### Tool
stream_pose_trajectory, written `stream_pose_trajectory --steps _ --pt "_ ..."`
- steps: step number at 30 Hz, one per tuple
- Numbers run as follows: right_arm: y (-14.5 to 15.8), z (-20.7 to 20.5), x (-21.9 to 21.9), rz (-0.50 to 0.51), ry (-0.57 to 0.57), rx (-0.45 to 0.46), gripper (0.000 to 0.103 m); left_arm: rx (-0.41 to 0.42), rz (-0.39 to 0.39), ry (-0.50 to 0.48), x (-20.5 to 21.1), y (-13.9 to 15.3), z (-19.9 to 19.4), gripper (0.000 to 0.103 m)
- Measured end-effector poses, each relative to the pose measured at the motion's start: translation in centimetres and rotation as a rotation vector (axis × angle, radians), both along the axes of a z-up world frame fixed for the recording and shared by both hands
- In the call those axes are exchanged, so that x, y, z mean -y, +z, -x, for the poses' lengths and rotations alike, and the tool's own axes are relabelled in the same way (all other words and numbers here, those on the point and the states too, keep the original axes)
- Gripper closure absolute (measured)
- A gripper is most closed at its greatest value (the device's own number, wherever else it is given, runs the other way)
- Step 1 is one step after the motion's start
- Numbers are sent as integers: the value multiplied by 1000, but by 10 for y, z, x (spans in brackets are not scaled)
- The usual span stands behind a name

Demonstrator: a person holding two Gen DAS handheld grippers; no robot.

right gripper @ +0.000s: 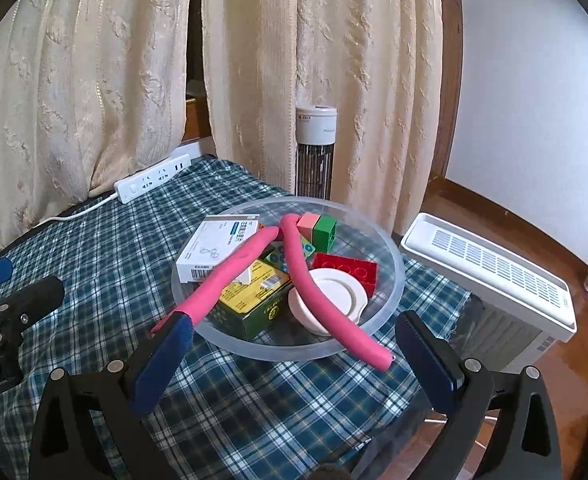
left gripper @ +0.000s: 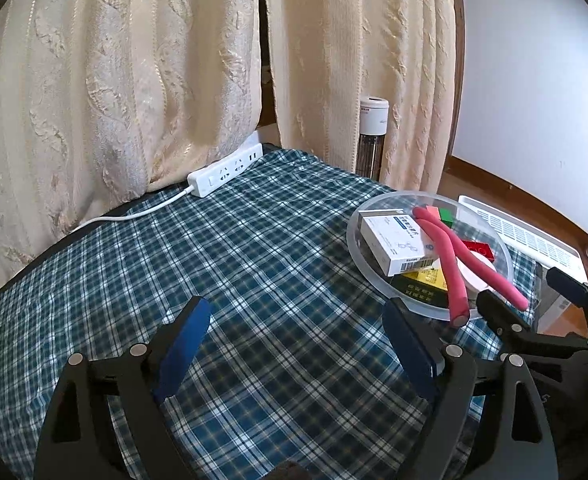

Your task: Organize objects

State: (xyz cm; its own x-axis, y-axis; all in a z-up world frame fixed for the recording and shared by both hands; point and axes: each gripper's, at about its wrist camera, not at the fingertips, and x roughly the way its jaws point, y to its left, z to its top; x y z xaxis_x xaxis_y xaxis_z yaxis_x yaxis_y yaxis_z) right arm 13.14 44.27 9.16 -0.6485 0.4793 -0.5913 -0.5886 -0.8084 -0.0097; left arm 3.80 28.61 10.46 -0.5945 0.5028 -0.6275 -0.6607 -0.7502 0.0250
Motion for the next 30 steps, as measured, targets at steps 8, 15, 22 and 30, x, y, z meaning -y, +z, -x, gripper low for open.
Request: stream_pose_trajectory --steps 8,15,22,30 --pt "4 -2 0 -18 -6 -4 0 1 -2 -7 1 1 0 14" --pt "1 -2 3 -21 12 9 0 16 -5 -21 0 2 -2 14" --pt "-5 -1 2 -9 25 24 0 36 16 -35 -3 -2 -3 7" --pt "-7 -1 1 -10 31 31 0 21 60 -50 -10 -6 -7 5"
